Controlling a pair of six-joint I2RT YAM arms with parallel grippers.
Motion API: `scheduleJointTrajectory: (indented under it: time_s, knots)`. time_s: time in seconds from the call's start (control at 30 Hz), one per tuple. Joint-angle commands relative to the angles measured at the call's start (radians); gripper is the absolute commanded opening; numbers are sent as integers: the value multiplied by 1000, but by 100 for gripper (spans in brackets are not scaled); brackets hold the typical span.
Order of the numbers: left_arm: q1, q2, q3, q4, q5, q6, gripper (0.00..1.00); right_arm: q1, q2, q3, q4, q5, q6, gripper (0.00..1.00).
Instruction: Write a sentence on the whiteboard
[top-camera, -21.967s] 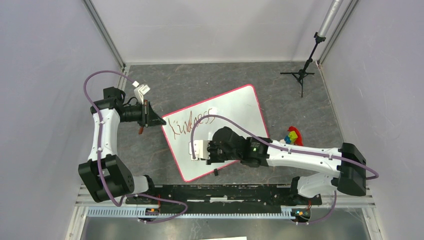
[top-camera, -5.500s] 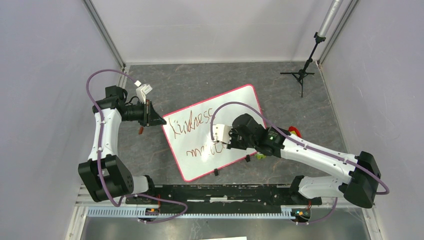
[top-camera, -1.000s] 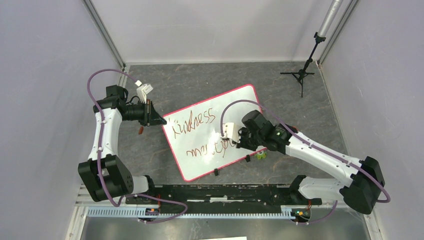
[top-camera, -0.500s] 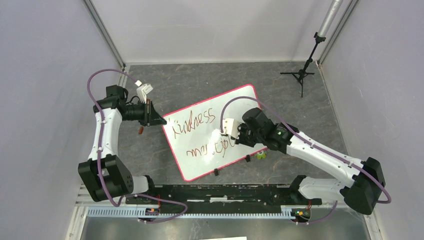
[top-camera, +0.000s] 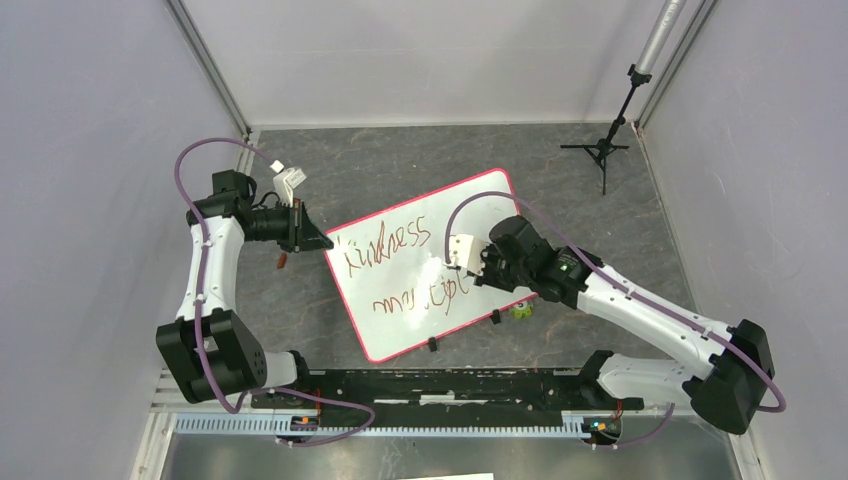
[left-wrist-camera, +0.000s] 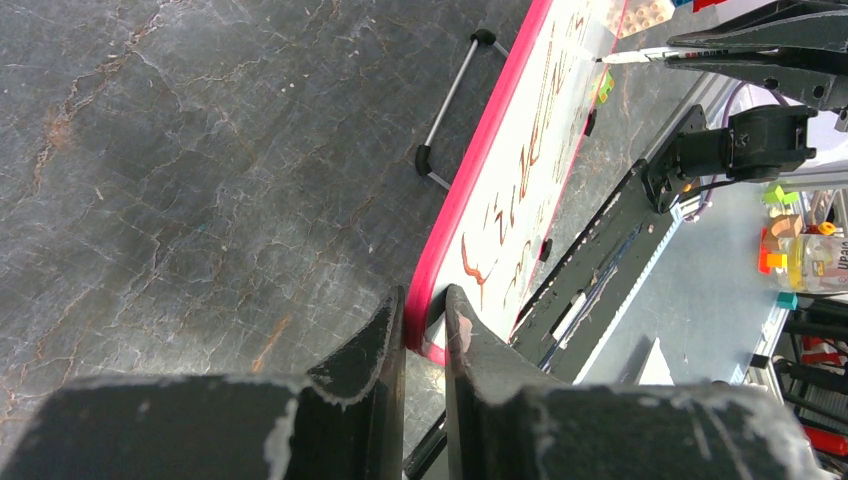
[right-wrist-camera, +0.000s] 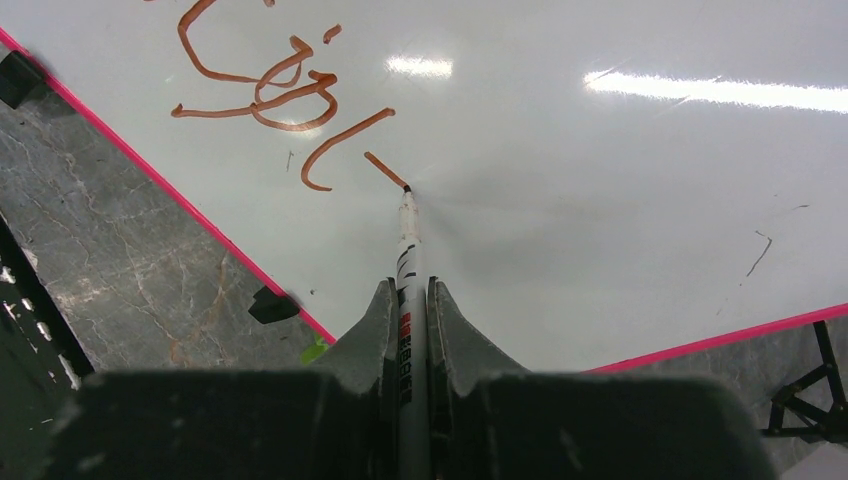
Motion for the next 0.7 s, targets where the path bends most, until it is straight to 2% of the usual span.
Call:
scheduleJointTrajectory:
  time_s: [0.0, 0.23, 0.43, 0.67]
  knots:
    - [-48, 15, -14, -2, -39, -6, 14, -7, -11, -17, 5, 19, -11, 0]
    - [-48, 13, -19, -2, -45, -4, 14, 0, -5, -43, -23, -86, -11, 0]
    - [-51, 21, -17, -2, -41, -3, 14, 2, -6, -55, -57, -44, -35, 0]
    - [-54, 25, -13, -3, -39, -3, 14, 2, -12, 59, -66, -14, -40, 0]
